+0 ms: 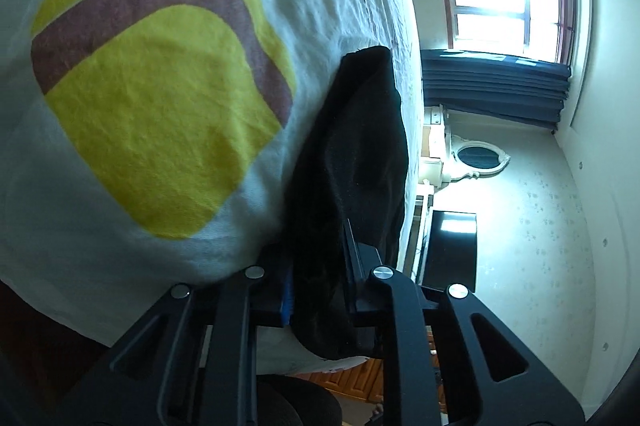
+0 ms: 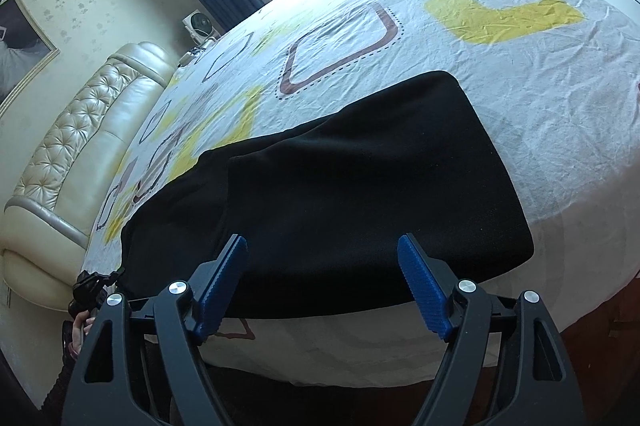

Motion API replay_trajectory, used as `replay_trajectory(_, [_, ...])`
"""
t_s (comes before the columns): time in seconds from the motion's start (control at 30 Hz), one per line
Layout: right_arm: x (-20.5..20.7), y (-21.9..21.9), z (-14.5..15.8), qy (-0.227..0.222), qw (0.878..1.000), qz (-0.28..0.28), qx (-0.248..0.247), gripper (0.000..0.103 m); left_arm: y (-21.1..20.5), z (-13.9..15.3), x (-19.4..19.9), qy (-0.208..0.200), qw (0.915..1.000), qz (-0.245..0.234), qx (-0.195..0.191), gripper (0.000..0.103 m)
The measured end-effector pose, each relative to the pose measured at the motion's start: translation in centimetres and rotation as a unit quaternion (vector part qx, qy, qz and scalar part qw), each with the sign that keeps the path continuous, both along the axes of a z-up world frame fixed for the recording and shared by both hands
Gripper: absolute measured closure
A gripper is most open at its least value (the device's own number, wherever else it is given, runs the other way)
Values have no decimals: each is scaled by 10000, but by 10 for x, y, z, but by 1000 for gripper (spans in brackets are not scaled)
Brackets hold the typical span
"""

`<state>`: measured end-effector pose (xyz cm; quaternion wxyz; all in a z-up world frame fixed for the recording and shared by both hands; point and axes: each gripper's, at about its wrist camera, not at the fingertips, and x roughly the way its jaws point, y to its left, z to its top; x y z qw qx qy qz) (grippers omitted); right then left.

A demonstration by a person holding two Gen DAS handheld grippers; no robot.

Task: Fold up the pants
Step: 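Grasp the edge of the folded black pants with the left gripper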

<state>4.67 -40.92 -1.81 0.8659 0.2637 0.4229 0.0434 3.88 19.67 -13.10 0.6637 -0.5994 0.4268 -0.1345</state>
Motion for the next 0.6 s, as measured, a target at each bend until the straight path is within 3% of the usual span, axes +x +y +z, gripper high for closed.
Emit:
replay_trajectory(0.07, [0,-1,1,-21,10000,-28,23,26,1,3,0,23,10000,22,-13,89])
replay_trajectory(0.17, [-1,-2,2,-34,10000,-58,33,26,-3,20,3,-66,9994,-76,341,90])
replay_trajectory(0.3, [-1,-3,1,-25,10000,-74,43,26,-9,52,7,-486,9981,-84,361,90])
replay_trajectory(0.4, [-1,-3,2,-40,9999,-78,58,26,-22,79,11,-785,9950,-213,586,90])
replay_trajectory(0.5, [-1,-1,3,-57,9999,-56,107,26,-44,113,18,-1158,9868,-443,1039,90])
replay_trajectory(0.6, [0,3,3,-68,9999,4,113,26,-78,144,24,-1555,9734,-794,1487,90])
